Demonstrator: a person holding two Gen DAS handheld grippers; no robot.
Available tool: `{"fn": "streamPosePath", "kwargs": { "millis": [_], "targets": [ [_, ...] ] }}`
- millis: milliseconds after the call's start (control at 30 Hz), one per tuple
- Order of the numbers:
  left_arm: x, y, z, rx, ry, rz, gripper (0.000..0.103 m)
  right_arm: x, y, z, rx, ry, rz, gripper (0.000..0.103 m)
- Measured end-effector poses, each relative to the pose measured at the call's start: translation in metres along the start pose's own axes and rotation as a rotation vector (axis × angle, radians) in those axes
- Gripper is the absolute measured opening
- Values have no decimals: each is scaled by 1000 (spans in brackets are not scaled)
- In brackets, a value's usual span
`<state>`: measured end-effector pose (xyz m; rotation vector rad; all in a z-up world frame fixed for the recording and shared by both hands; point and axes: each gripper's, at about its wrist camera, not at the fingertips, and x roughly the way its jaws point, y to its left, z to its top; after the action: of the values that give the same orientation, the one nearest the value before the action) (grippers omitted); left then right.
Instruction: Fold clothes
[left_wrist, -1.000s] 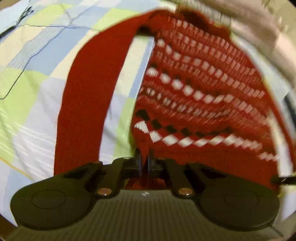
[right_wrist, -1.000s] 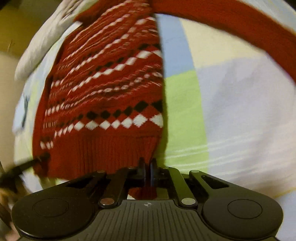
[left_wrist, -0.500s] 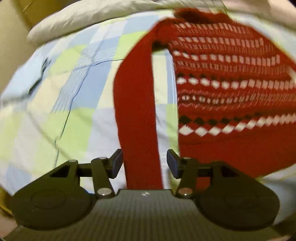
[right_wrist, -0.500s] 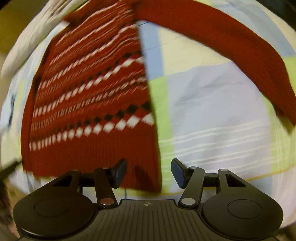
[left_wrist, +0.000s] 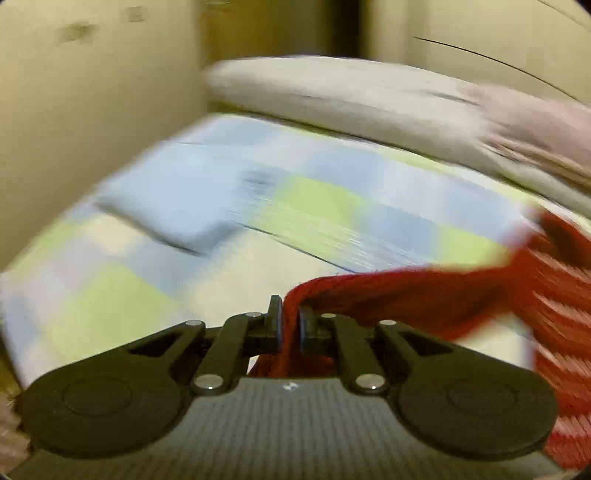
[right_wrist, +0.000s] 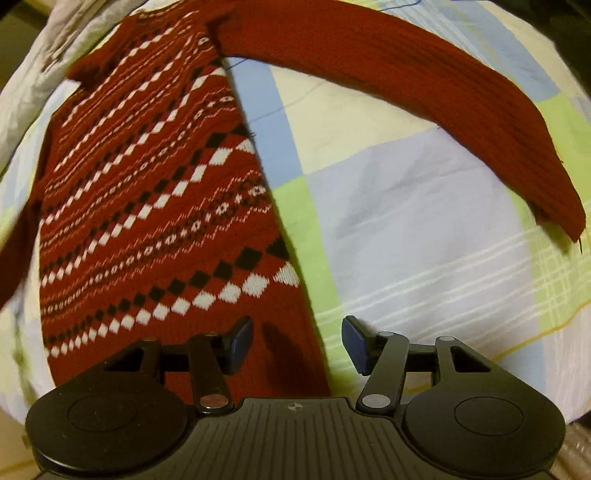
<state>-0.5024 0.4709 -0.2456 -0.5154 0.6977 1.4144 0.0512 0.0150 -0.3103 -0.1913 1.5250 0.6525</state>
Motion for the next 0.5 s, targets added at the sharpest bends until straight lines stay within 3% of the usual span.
{"fn": "streamPosePath", "kwargs": {
  "millis": [100,133,233,333,500],
  "targets": [
    [36,42,14,-149,79,173,19,4,5,3,37,-9,-32,57],
    [45,51,12,-193,120,185,20,6,7,3,46,-13,-40,57],
    [59,58,-5,-273,186,116,22,9,13,1,65,-24,-65,57],
    [71,37,-23,-260,247,8,22,10,16,-3,90,-49,-89,57],
    [82,-6,-38,-243,308,-108,23,4,11,-10,149,-102,-103,57]
  ]
}}
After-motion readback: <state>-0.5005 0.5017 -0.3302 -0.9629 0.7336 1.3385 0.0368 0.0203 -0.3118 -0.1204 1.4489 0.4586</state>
